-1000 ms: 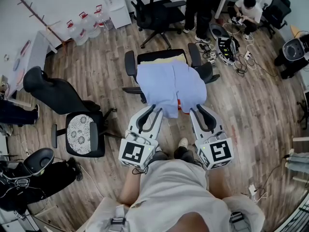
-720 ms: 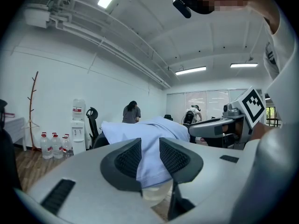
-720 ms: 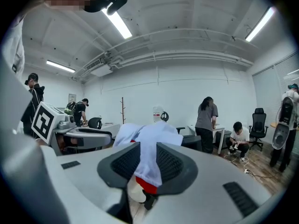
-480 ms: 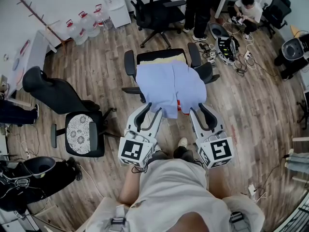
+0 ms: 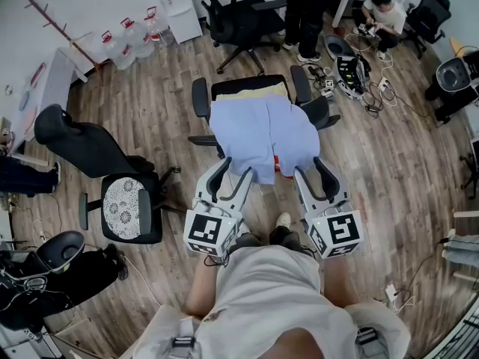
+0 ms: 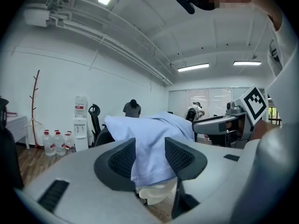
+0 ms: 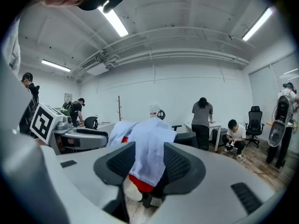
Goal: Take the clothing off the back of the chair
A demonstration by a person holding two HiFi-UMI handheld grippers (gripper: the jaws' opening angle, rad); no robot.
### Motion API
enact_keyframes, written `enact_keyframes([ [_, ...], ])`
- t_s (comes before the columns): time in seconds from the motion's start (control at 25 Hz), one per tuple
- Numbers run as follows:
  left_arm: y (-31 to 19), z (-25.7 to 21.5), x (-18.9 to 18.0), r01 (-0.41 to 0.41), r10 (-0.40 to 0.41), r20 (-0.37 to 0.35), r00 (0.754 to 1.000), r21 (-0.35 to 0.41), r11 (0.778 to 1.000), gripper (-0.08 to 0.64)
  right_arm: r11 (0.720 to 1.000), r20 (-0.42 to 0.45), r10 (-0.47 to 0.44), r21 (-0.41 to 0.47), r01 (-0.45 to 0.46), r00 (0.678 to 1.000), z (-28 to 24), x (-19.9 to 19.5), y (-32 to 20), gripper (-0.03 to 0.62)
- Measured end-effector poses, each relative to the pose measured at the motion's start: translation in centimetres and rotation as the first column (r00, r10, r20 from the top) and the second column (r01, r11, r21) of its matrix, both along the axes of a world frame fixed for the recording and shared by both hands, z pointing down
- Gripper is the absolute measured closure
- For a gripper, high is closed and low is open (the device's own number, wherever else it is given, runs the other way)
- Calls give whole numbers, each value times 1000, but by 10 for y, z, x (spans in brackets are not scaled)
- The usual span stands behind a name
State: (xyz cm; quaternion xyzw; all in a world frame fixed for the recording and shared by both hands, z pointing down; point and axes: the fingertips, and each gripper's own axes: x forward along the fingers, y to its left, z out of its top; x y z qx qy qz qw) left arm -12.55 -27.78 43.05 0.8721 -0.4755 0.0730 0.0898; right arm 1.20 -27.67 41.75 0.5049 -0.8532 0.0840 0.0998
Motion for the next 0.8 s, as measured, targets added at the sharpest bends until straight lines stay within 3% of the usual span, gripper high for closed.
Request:
enact_keyframes([
  [0.8, -18, 17, -8, 26, -27, -10, 1000, -66, 997, 250, 999, -12, 20, -47, -20, 1000, 15, 1, -11, 315],
])
